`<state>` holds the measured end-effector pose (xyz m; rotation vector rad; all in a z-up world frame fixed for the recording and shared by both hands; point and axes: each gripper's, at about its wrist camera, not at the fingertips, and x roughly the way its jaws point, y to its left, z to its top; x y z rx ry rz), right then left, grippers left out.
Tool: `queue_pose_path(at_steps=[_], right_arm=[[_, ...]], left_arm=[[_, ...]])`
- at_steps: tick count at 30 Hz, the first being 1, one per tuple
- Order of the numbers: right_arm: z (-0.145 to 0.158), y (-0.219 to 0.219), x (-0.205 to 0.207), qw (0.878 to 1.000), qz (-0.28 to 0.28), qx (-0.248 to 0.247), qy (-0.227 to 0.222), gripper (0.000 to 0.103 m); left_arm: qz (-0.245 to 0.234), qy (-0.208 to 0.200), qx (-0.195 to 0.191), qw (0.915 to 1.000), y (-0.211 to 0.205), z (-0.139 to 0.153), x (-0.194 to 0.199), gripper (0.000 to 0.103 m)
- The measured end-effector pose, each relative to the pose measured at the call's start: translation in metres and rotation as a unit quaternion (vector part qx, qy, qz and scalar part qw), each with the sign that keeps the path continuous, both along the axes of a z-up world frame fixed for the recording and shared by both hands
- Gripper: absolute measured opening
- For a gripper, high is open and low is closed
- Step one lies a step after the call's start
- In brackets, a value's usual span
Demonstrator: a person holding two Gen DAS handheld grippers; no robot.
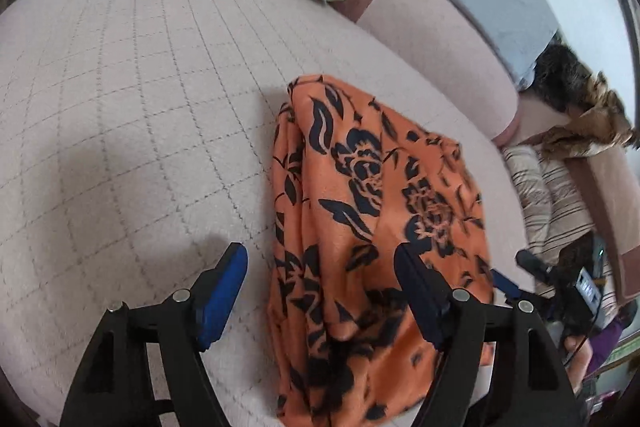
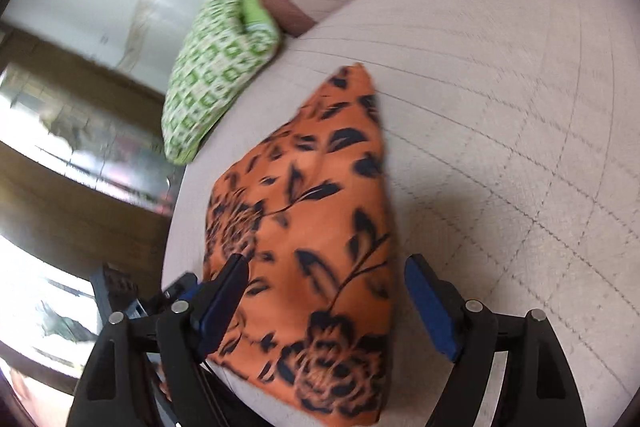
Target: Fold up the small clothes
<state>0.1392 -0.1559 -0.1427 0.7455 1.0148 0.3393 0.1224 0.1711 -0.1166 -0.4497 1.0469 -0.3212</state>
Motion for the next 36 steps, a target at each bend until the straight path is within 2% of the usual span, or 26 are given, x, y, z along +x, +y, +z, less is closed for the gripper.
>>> queue_pose_path(at_steps=[8,21,25,27,29,31,32,33,34,35,36], right_arm=[[-0.004,0.005,0.005,1.0,0.007,-0.005,0.004,0.083],[0.004,0.017,0.007,0.999,0.02,-0.027,0.003,0.083],[0.004,0.021,0.013,0.999,0.025,-0.032,0.004,0.083],[0.002,0.022,0.017,0.999,0.023,-0.031,0.006,0.083],[-0.001,0.021,0.021,0.999,0.02,-0.031,0.007,0.083],[-0.005,0.023,0.025,0.999,0.017,-0.026,0.01,0.083],[-0.009,0.026,0.028,0.999,0.019,-0.025,0.014,0.083],[-0.012,0.029,0.029,0.999,0.023,-0.024,0.019,0.084],[-0.015,0.034,0.031,0.999,0.03,-0.023,0.025,0.084],[-0.017,0.041,0.032,0.998,0.042,-0.031,0.023,0.082],[-0.016,0.047,0.032,0.997,0.051,-0.051,0.014,0.075]], left_arm=[[-0.007,-0.019,0.055,0.9983,-0.022,0.002,0.001,0.076],[-0.017,-0.027,0.064,0.9975,-0.019,0.003,0.001,0.076],[-0.014,-0.022,0.044,0.9987,-0.013,0.004,0.001,0.076],[-0.005,-0.034,0.008,0.9994,-0.006,0.007,0.0,0.076],[-0.001,-0.041,-0.017,0.999,-0.001,0.009,0.002,0.08],[-0.006,-0.022,0.008,0.9997,-0.005,0.0,0.01,0.081],[-0.024,0.003,0.031,0.9992,-0.013,-0.014,0.015,0.081],[-0.031,-0.006,0.047,0.9984,-0.017,-0.016,0.015,0.08],[-0.042,-0.018,0.057,0.9973,-0.022,-0.014,0.014,0.064],[-0.064,-0.011,0.036,0.9972,-0.025,-0.012,0.016,0.041],[-0.064,-0.005,0.03,0.9975,-0.025,-0.01,0.017,0.04]])
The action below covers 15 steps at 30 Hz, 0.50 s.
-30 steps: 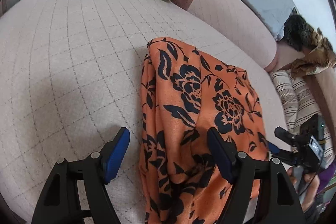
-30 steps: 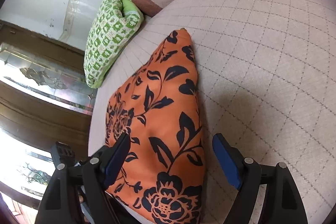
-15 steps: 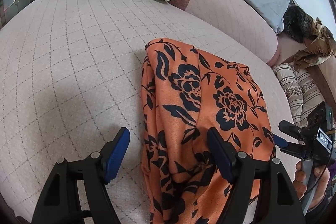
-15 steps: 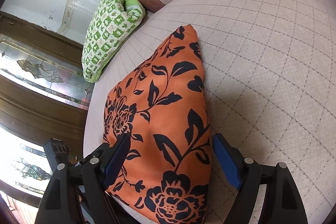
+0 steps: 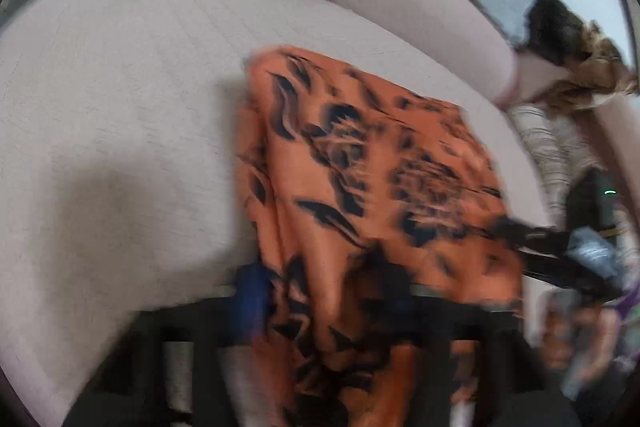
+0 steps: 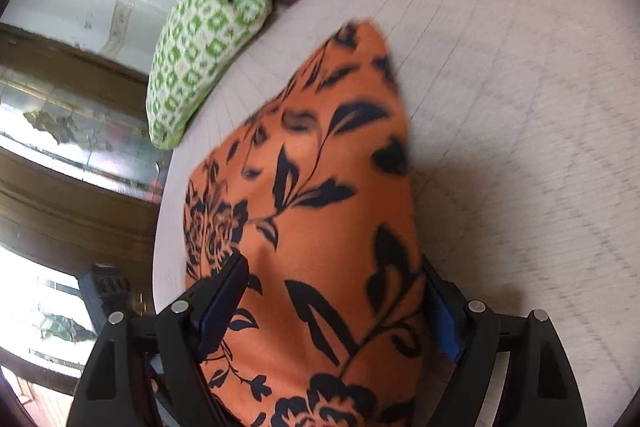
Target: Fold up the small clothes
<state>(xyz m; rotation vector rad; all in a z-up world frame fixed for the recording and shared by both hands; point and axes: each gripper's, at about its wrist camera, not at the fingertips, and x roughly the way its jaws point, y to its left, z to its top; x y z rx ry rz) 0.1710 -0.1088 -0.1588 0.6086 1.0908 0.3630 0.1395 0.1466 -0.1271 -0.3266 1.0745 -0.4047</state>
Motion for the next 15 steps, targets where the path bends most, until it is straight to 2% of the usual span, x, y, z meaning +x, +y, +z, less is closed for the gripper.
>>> queue_pose_path(at_steps=[2,3,5,8,11,13,15], right_arm=[[0.003,0.004,-0.001,1.0,0.006,-0.017,-0.005,0.061],[0.009,0.001,-0.002,1.0,0.009,-0.015,-0.011,0.047],[0.023,-0.002,-0.004,0.999,0.022,-0.017,-0.029,0.041],[0.055,-0.007,-0.005,0.997,0.039,-0.031,-0.065,0.04],[0.093,-0.032,-0.006,0.993,0.028,-0.031,-0.107,0.04],[0.114,-0.059,-0.005,0.99,0.015,-0.037,-0.133,0.04],[0.121,-0.084,0.0,0.99,0.001,-0.034,-0.139,0.04]], left_arm=[[-0.005,-0.005,0.01,0.9999,-0.002,0.003,0.001,0.032],[-0.006,-0.01,0.016,0.9998,-0.003,0.006,0.0,0.031],[-0.005,-0.03,0.026,0.9992,-0.01,0.018,-0.004,0.028],[-0.016,-0.072,0.018,0.9971,-0.027,0.046,-0.009,0.028],[-0.022,-0.119,0.011,0.9926,-0.05,0.077,-0.004,0.028],[-0.029,-0.137,0.002,0.9901,-0.067,0.09,0.006,0.028],[-0.039,-0.14,0.003,0.9893,-0.085,0.092,0.019,0.029]])
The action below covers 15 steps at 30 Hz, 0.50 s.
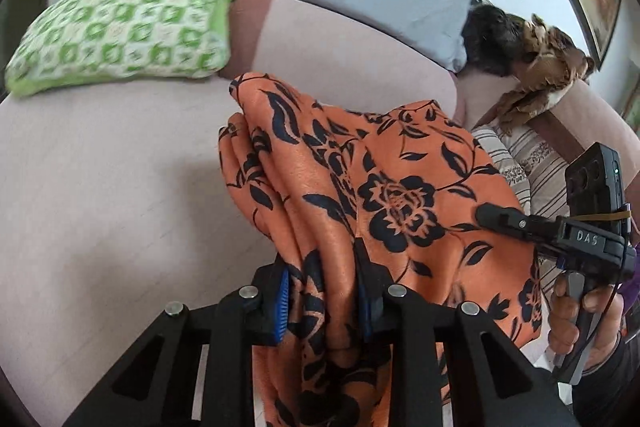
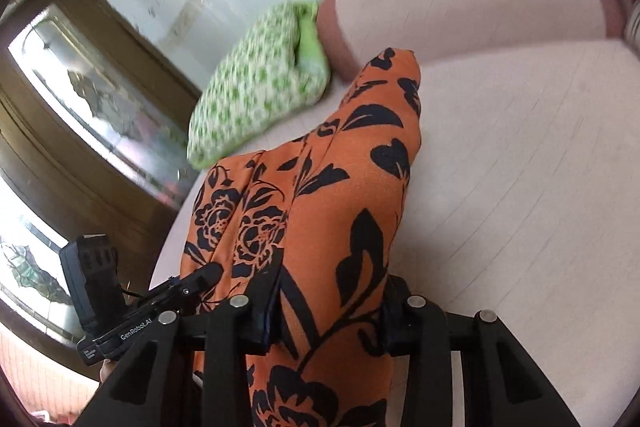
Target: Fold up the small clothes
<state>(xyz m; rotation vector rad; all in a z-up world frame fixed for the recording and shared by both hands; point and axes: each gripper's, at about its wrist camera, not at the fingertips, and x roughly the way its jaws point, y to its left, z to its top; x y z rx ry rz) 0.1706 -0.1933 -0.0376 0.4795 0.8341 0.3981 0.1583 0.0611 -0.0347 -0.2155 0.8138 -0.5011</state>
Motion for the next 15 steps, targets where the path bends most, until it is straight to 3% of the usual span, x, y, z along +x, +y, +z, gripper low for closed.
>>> queue_pose_path(at_steps=[3,5,7,8,9,10,12,15], right_arm=[[-0.01,-0.029,0.005,1.0,-0.022,0.002,0.008,0.04],[-0.033,-0.046,0.01,0.999,-0.04,0.002,0.03,0.04],[-0.075,-0.062,0.016,0.994,-0.061,0.002,0.091,0.044],[-0.091,-0.068,0.016,0.989,-0.077,-0.01,0.125,0.051],[-0.105,-0.075,0.014,0.984,-0.094,-0.017,0.148,0.062],[-0.108,-0.082,0.008,0.985,-0.1,0.002,0.138,0.066],[-0.091,-0.087,-0.004,0.987,-0.125,-0.012,0.103,0.067],[-0.049,-0.082,-0.018,0.991,-0.128,-0.018,0.034,0.067]], left_arm=[[-0.011,0.025,-0.007,0.9996,-0.029,-0.017,0.026,0.03],[-0.013,0.043,0.008,0.999,-0.041,-0.041,0.038,0.036],[-0.014,0.094,0.046,0.9944,-0.052,-0.078,0.052,0.038],[-0.011,0.118,0.059,0.9912,-0.052,-0.092,0.055,0.05],[-0.005,0.113,0.043,0.9926,-0.045,-0.092,0.053,0.054],[0.003,0.103,0.046,0.9937,-0.038,-0.085,0.049,0.056],[0.006,0.07,0.061,0.9957,-0.03,-0.066,0.04,0.056],[-0.003,0.02,0.074,0.9971,-0.026,-0.037,0.02,0.056]])
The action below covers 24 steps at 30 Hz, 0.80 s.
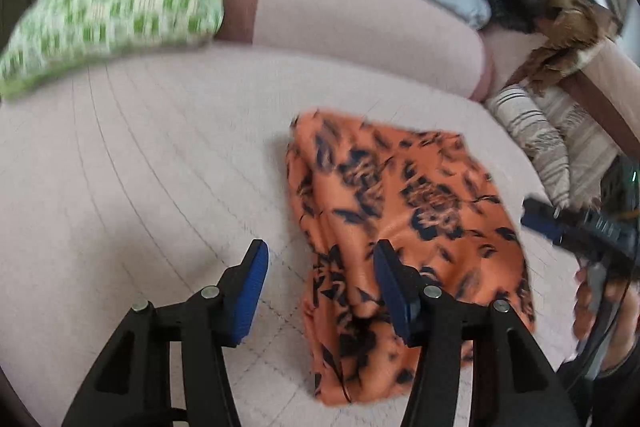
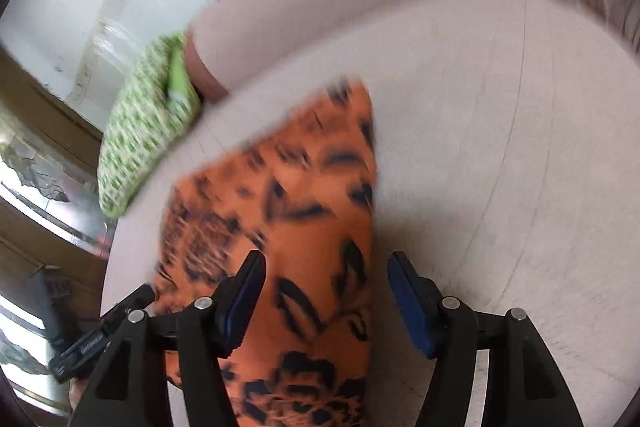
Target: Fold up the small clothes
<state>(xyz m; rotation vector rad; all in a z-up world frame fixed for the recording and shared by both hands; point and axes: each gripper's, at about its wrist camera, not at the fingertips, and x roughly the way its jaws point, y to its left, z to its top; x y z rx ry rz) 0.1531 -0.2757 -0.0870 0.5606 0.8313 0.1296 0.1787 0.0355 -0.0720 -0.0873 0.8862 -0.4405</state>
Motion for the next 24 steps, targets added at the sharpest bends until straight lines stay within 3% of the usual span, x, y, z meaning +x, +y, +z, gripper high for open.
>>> queue_pose_path(at_steps=[3,6,8,15,18,20,21,24], right_arm=[[0.024,0.022,-0.008,0.997,0.056,0.034,-0.041,0.074],[-0.001,0.044,0.003,0.994,0.089,0.057,-0.006,0.083],[-0.034,0.042,0.012,0.994,0.077,0.053,0.057,0.083],[0.028,0.043,0.023,0.996,0.085,0.03,-0.023,0.083],[0.011,0.031,0.051,0.998,0.049,0.032,-0.006,0.091],[-0.029,0.022,0.077,0.996,0.025,0.044,0.068,0.092],[-0.038,0.02,0.08,0.995,0.011,0.063,0.076,0.092],[-0.011,0.031,0.071,0.997,0.026,0.061,0.029,0.093]], left_arm=[[-0.006,-0.009,0.018,0.9998,-0.009,0.002,-0.013,0.059],[0.008,0.041,0.055,0.9976,-0.022,-0.035,-0.008,0.059],[0.026,0.071,0.052,0.9958,-0.02,-0.05,-0.003,0.065],[0.026,0.045,0.069,0.9963,-0.019,-0.033,0.002,0.065],[0.034,0.059,0.058,0.996,-0.018,-0.042,0.006,0.065],[0.038,0.062,0.053,0.996,-0.019,-0.042,0.004,0.067],[0.038,0.064,0.052,0.9959,-0.018,-0.042,0.004,0.067],[0.038,0.06,0.059,0.9957,-0.016,-0.039,0.005,0.07]])
